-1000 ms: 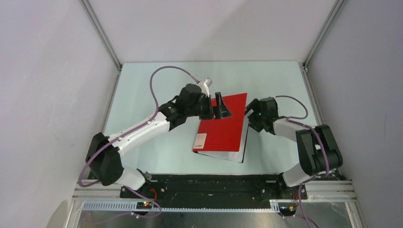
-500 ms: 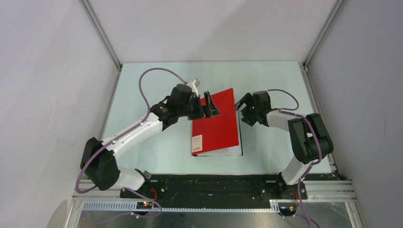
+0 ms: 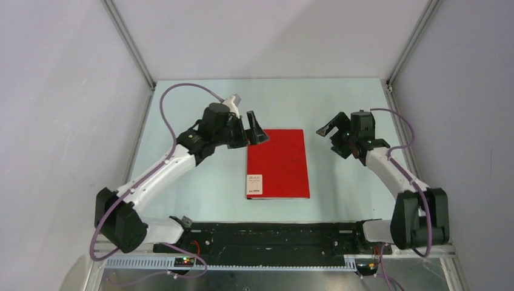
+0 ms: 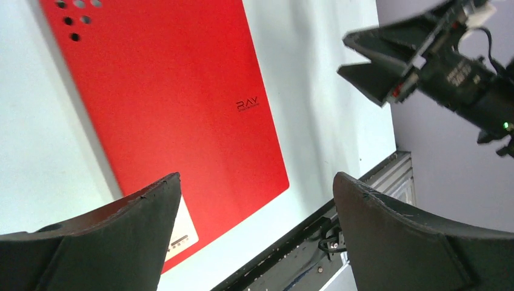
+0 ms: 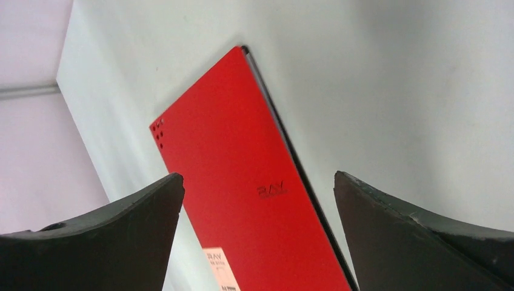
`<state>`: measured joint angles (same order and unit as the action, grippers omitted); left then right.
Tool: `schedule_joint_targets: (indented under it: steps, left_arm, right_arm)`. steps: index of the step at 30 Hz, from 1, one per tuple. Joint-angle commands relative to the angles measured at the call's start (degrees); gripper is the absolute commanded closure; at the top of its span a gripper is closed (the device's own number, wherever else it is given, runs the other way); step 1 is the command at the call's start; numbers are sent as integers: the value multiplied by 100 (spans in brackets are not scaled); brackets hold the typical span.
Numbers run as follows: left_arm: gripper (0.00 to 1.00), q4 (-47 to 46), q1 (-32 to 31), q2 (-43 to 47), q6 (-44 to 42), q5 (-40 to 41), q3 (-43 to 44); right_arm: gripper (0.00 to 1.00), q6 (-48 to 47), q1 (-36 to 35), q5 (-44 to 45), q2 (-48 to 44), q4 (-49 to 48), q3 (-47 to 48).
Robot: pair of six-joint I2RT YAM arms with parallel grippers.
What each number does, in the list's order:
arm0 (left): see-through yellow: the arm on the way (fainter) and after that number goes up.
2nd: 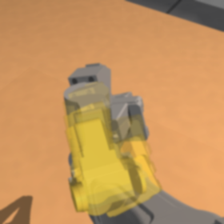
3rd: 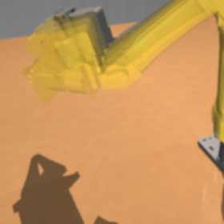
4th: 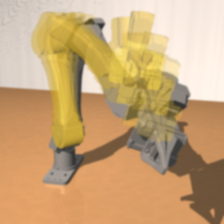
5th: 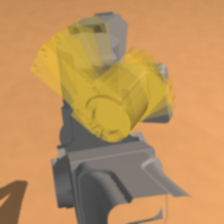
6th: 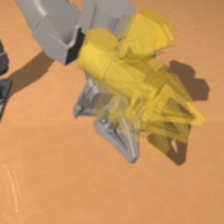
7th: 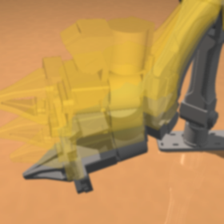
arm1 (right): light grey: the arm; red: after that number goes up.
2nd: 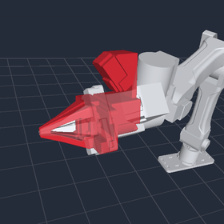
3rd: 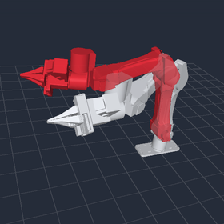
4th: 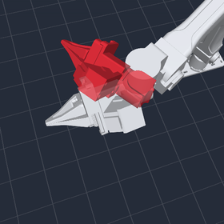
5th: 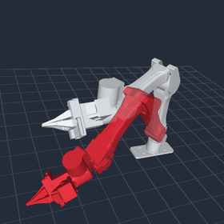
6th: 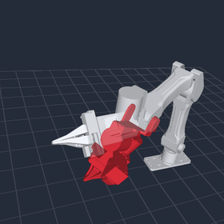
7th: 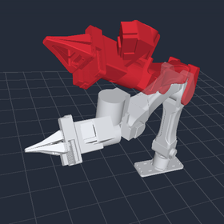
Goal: Put the files into the folder
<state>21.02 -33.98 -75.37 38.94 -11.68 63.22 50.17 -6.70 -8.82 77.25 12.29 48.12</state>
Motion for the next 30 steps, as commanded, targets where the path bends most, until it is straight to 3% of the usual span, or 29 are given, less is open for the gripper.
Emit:
schedule_joint_targets:
  steps: [1,7,13,30]
  left_arm:
    - [0,340,368,665,-429,238,102]
    - [0,931,462,1411,-936,1105,-240]
    - [0,1194,462,2055,-1239,1803,-574]
    - [0,1222,464,2342,-1528,2213,-644]
  right_arm:
    - [1,-724,-477,292,-877,868,262]
    - [1,-1091,-1644,1276,-2096,1392,268]
    - [1,-1114,-2684,1974,-2309,1385,214]
    - [1,-1026,-2930,2111,-2202,909,-62]
